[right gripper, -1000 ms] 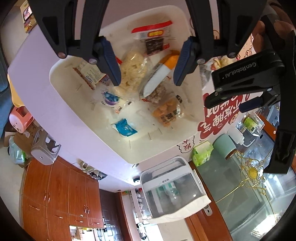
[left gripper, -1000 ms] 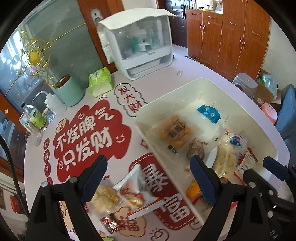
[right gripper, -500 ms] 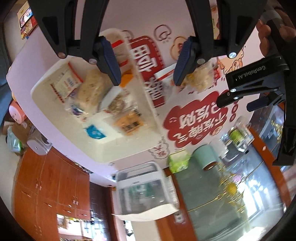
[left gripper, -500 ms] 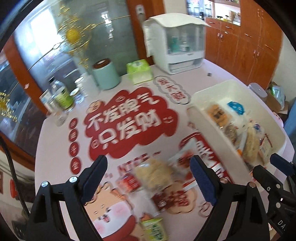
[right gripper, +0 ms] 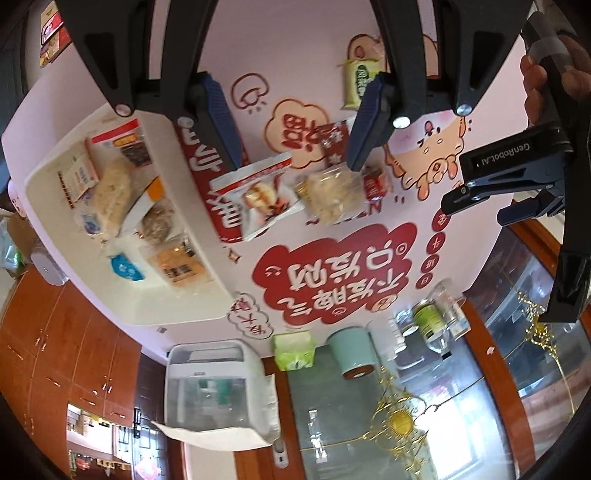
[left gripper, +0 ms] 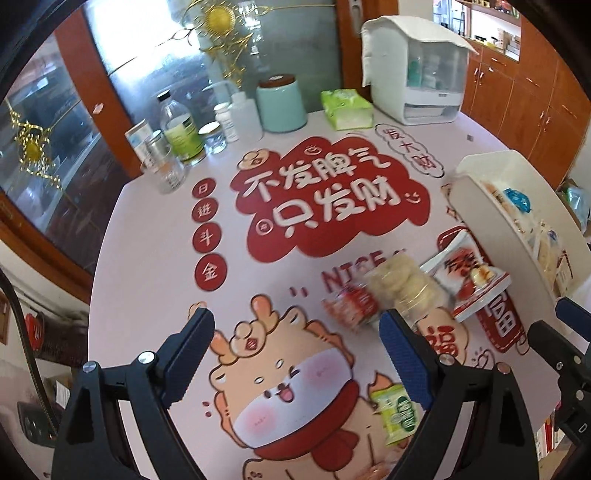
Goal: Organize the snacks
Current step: 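Withdraw both tools from the tray toward the remaining snacks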
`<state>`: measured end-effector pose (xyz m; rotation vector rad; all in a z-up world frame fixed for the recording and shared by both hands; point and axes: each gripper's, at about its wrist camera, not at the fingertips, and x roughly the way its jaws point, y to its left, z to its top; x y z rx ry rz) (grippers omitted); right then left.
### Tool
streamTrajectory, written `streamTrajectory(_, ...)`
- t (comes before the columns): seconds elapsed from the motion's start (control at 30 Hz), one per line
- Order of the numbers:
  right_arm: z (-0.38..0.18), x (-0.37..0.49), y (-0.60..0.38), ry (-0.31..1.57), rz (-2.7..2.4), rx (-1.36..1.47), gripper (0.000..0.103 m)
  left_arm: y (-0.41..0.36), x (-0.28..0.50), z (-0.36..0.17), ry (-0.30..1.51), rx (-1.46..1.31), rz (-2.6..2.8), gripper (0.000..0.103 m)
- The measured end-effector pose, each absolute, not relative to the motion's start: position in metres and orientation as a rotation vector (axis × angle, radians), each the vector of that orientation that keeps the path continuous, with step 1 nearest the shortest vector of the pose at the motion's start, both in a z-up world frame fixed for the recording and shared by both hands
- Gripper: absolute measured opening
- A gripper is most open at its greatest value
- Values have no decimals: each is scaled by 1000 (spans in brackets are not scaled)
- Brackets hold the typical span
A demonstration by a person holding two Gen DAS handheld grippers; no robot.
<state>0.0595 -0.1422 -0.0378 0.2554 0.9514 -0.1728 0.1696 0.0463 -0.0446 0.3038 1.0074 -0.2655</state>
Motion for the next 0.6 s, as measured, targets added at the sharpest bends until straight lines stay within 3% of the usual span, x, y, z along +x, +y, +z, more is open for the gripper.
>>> streamTrajectory(0.6, -77, 58, -103, 1023, -45, 244, 59, 95, 167, -96, 1129, 282, -230, 90)
